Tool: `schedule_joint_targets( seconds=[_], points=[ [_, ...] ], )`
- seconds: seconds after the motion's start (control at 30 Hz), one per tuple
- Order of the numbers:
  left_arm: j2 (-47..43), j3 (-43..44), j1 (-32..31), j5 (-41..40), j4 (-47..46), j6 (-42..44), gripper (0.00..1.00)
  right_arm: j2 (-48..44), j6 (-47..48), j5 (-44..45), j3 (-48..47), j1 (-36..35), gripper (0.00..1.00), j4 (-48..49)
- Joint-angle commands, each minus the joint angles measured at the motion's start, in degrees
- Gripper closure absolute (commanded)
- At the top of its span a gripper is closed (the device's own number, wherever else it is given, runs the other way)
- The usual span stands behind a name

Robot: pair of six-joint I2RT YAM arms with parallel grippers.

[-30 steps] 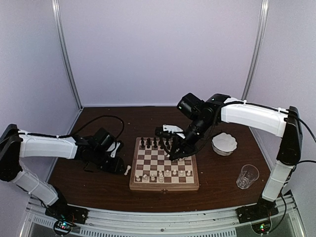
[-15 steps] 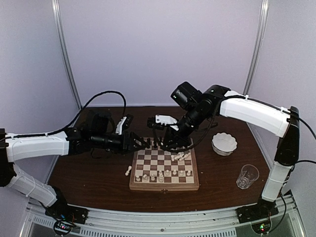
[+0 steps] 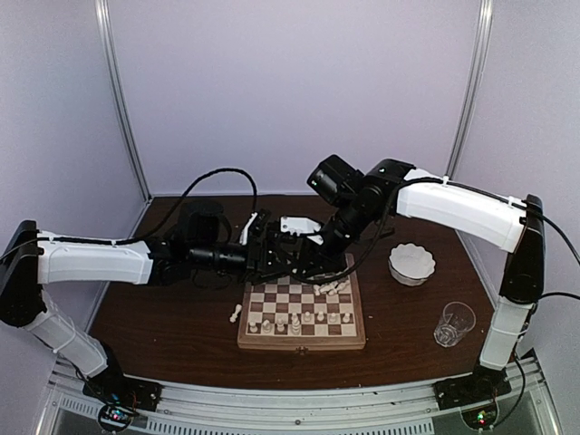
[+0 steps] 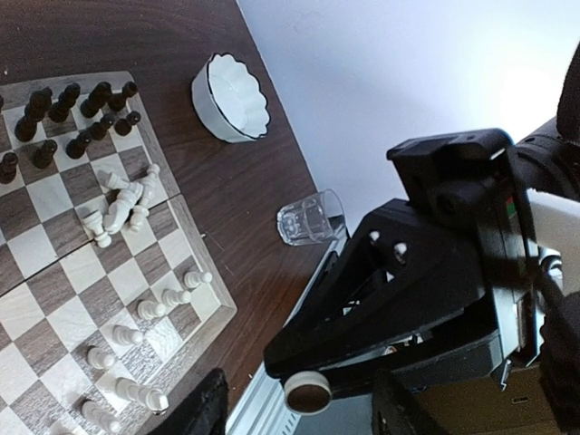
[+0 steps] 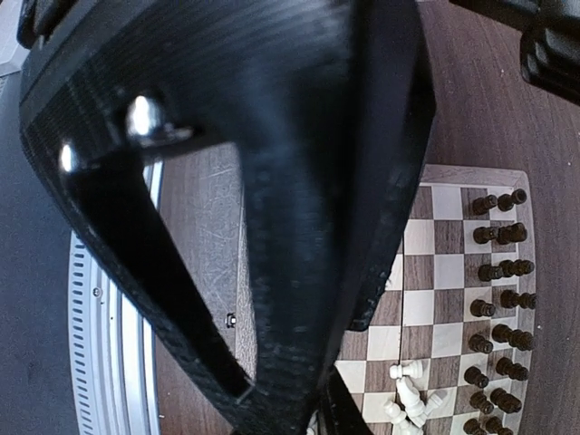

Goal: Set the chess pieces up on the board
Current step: Pass from the right arm to the left

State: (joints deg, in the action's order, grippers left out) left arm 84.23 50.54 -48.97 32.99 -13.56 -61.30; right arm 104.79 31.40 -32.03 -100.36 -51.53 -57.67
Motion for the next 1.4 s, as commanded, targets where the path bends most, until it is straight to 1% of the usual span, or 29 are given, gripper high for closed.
schedule_joint_targets(
  seconds=[0.0,0.17,0.4,0.53,0.7,0.77,0.83,0.97,1.1,1.17,1.23,1.37],
  points=[
    [1.5,1.9,-0.4,2.3,-5.0,-1.7,0.50,-0.5,0.1,1.4,-0.8,-0.4,0.89,-0.5],
    [2.3,1.6,-0.5,2.9,-6.2,-2.7,0.62,-1.0,0.0,1.4,-0.5,-0.5,0.89,-0.1],
    [3.3,1.0,-0.5,3.2,-8.2,-4.0,0.74,-1.9,0.0,1.2,0.2,-0.5,0.89,0.2],
    [3.8,0.6,-0.5,3.6,-9.9,-4.8,0.80,-2.7,-0.3,1.3,0.6,-0.5,0.88,0.5],
    [3.9,0.1,-0.5,3.7,-10.7,-5.1,0.84,-3.4,-0.7,1.7,1.2,-0.6,0.88,1.0],
    [3.8,-0.2,-0.5,3.6,-11.4,-5.4,0.86,-3.4,-1.0,1.7,1.3,-0.6,0.86,1.0],
    [3.5,-0.5,-0.5,3.2,-12.0,-5.5,0.87,-3.5,-1.4,1.7,1.3,-0.5,0.82,1.1],
    [3.1,-1.2,-0.1,2.3,-13.6,-5.4,0.88,-4.5,-2.3,0.7,1.7,0.4,0.68,0.7],
    [3.0,-2.4,0.6,1.7,-19.0,-6.3,0.88,-8.0,-4.8,-7.0,3.9,5.0,0.58,1.9],
    [3.1,-2.5,0.7,1.4,-21.4,-6.3,0.88,-9.9,-7.1,-13.6,6.1,8.4,0.56,4.0],
    [3.4,-2.6,0.8,1.1,-24.1,-6.6,0.88,-11.8,-10.8,-18.7,9.0,11.7,0.54,8.0],
    [4.9,-2.7,0.9,0.7,-29.9,-7.9,0.88,-12.2,-23.4,-30.6,14.6,15.8,0.53,18.2]
  ],
)
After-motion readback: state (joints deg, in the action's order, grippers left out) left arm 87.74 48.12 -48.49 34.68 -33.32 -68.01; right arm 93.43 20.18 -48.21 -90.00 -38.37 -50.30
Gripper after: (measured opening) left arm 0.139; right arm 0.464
